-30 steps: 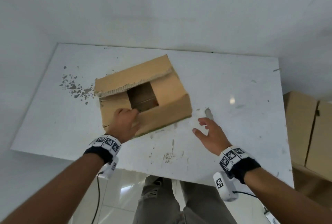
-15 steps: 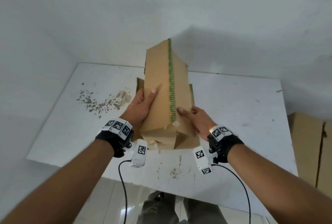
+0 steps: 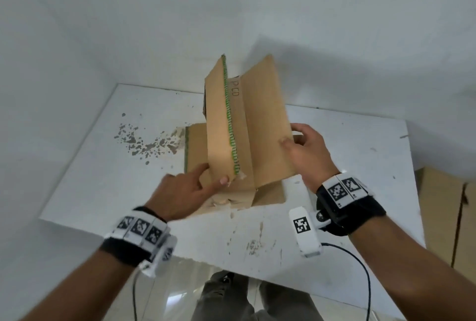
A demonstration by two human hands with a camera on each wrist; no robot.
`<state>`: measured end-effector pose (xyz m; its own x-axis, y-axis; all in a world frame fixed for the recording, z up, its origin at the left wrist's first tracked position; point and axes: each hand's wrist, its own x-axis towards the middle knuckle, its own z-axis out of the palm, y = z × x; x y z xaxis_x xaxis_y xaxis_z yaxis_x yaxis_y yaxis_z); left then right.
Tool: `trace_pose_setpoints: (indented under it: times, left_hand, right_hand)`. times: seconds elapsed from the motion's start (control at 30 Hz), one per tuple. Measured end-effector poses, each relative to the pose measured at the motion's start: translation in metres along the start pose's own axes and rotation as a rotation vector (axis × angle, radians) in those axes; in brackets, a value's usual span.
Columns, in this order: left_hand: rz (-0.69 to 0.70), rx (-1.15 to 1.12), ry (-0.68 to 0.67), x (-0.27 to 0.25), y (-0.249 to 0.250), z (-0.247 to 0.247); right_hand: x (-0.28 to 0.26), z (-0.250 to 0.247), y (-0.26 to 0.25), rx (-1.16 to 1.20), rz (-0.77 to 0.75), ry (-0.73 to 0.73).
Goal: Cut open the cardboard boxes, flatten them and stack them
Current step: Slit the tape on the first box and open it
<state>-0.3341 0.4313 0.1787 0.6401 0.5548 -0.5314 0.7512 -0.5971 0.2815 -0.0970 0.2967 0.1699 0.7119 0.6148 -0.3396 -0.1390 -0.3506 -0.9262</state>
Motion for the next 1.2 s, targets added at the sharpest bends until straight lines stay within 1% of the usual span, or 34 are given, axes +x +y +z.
trace_pose_setpoints:
  times: [0.03,0.07,0.13,0.17,0.23,0.27,0.3,0.37,0.43,0.47,0.53,0.57,0.6,0.63,0.67,0.7,0.77,0.83,0.9,0.97,1.03,1.07,1.13,1.2]
  left_hand:
    - [0.005,-0.133,-0.012,-0.007,0.007,0.010]
    - [0.012,-0.280,-0.004,-0.012,0.014,0.019]
    - [0.058,-0.526,0.094,-0.013,0.021,0.036]
    - [0.085,-0.624,0.145,-0.010,0.023,0.042]
    - [0.140,-0.812,0.190,-0.004,0.024,0.049]
    - [0.153,-0.861,0.191,0.000,0.024,0.051]
    - [0.157,-0.869,0.195,0.002,0.025,0.051]
    - [0.130,-0.829,0.243,0.006,0.024,0.053]
    - [0.062,-0.764,0.354,0.009,0.022,0.054]
    - [0.038,-0.734,0.403,0.008,0.020,0.053]
    - [0.004,-0.734,0.449,0.005,0.013,0.051]
    - [-0.001,-0.745,0.446,0.003,0.010,0.051]
    - [-0.002,-0.752,0.430,0.002,0.007,0.050]
    - [0.004,-0.763,0.419,0.000,0.005,0.049]
    - [0.005,-0.769,0.415,0.000,0.001,0.049]
    - [0.008,-0.777,0.421,0.000,-0.001,0.049]
    - [0.003,-0.797,0.423,0.002,-0.005,0.048]
    - [0.011,-0.826,0.394,0.005,-0.005,0.048]
    - [0.022,-0.825,0.373,0.011,-0.004,0.049]
    - [0.008,-0.805,0.362,0.018,-0.008,0.051]
    - [-0.042,-0.790,0.359,0.022,-0.013,0.052]
    - [-0.060,-0.775,0.353,0.023,-0.015,0.051]
    - [-0.052,-0.750,0.342,0.025,-0.017,0.050]
    - [-0.031,-0.752,0.339,0.026,-0.018,0.048]
  right_hand:
    - [-0.008,0.007,-0.008,0.013,-0.034,-0.073]
    - [-0.015,0.017,-0.013,-0.038,-0.097,-0.165]
    - [-0.032,0.038,-0.011,-0.212,-0.257,-0.370]
    - [-0.040,0.049,-0.005,-0.274,-0.327,-0.423]
    - [-0.050,0.064,0.008,-0.291,-0.410,-0.421]
    - [-0.049,0.067,0.014,-0.291,-0.425,-0.416]
    - [-0.047,0.068,0.015,-0.295,-0.413,-0.432]
    - [-0.039,0.063,0.013,-0.246,-0.351,-0.533]
    - [-0.029,0.055,0.008,-0.180,-0.278,-0.643]
    - [-0.024,0.052,0.007,-0.181,-0.269,-0.639]
    - [-0.011,0.048,0.011,-0.272,-0.241,-0.557]
    - [-0.004,0.049,0.015,-0.323,-0.199,-0.546]
    - [0.002,0.050,0.019,-0.341,-0.151,-0.584]
    - [0.007,0.053,0.024,-0.338,-0.103,-0.653]
    - [0.012,0.055,0.031,-0.338,-0.069,-0.715]
    - [0.016,0.058,0.036,-0.369,-0.052,-0.743]
    - [0.021,0.060,0.043,-0.478,-0.059,-0.722]
    - [0.024,0.056,0.054,-0.549,-0.091,-0.693]
    - [0.025,0.054,0.059,-0.490,-0.125,-0.690]
    - [0.027,0.055,0.058,-0.404,-0.097,-0.733]
    - [0.028,0.057,0.056,-0.400,-0.078,-0.757]
    - [0.029,0.058,0.056,-0.410,-0.091,-0.744]
    - [0.031,0.059,0.060,-0.410,-0.103,-0.706]
    - [0.035,0.062,0.065,-0.364,-0.071,-0.706]
